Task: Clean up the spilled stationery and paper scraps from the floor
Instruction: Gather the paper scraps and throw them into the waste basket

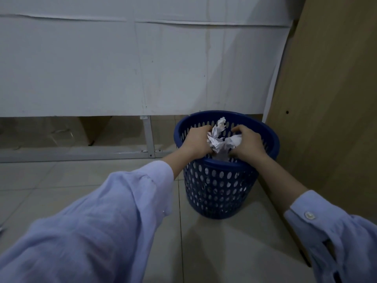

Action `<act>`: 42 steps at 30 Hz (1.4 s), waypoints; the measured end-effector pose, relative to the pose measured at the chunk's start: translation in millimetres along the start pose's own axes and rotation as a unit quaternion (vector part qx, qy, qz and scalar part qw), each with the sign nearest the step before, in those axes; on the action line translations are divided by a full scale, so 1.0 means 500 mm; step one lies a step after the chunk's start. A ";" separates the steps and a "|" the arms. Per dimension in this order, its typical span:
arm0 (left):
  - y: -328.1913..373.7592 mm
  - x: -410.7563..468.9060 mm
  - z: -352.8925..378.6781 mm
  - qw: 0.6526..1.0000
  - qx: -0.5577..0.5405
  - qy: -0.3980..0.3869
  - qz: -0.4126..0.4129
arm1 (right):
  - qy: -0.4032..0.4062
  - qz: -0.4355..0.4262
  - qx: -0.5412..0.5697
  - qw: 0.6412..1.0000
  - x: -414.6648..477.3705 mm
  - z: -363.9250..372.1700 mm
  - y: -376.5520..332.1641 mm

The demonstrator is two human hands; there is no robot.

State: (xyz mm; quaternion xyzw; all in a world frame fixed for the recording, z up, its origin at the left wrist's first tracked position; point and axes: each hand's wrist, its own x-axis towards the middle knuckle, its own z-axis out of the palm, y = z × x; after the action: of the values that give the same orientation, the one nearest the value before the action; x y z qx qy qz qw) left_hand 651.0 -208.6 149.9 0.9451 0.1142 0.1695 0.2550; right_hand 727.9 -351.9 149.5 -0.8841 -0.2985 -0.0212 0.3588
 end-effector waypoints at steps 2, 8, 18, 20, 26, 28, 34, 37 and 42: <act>0.003 -0.004 -0.002 1.000 -0.017 0.002 -0.001 | 0.004 0.007 0.002 1.000 0.002 0.001 0.002; 0.006 -0.009 -0.003 1.000 -0.020 -0.009 -0.016 | -0.002 0.013 -0.005 1.000 0.004 0.004 0.007; 0.008 -0.008 0.003 0.998 0.034 -0.022 -0.045 | 0.054 -0.017 -0.012 0.998 -0.005 0.009 0.009; 0.010 -0.013 0.005 0.999 0.032 -0.003 -0.036 | 0.065 -0.027 -0.004 0.998 -0.009 0.008 0.009; 0.012 -0.042 -0.001 0.991 0.045 0.125 0.015 | 0.119 -0.059 -0.026 0.991 -0.011 0.005 0.001; 0.012 -0.052 -0.010 0.986 0.082 0.142 0.031 | 0.137 -0.080 -0.083 0.984 -0.009 0.005 -0.003; -0.024 -0.092 -0.076 0.967 0.189 0.164 0.053 | 0.156 -0.126 -0.136 0.970 -0.022 0.026 -0.043; -0.047 -0.117 -0.133 0.956 0.232 0.177 0.040 | 0.156 -0.140 -0.115 0.971 -0.025 0.043 -0.087; -0.096 -0.183 -0.253 0.932 0.305 0.197 -0.014 | 0.132 -0.192 -0.055 0.971 -0.035 0.084 -0.208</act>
State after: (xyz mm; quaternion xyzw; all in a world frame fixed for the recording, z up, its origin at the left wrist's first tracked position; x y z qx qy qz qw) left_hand 512.8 -139.6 203.5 0.9231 0.2220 0.3059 -0.0705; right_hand 649.4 -275.0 178.8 -0.8178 -0.4112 -0.2230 0.3351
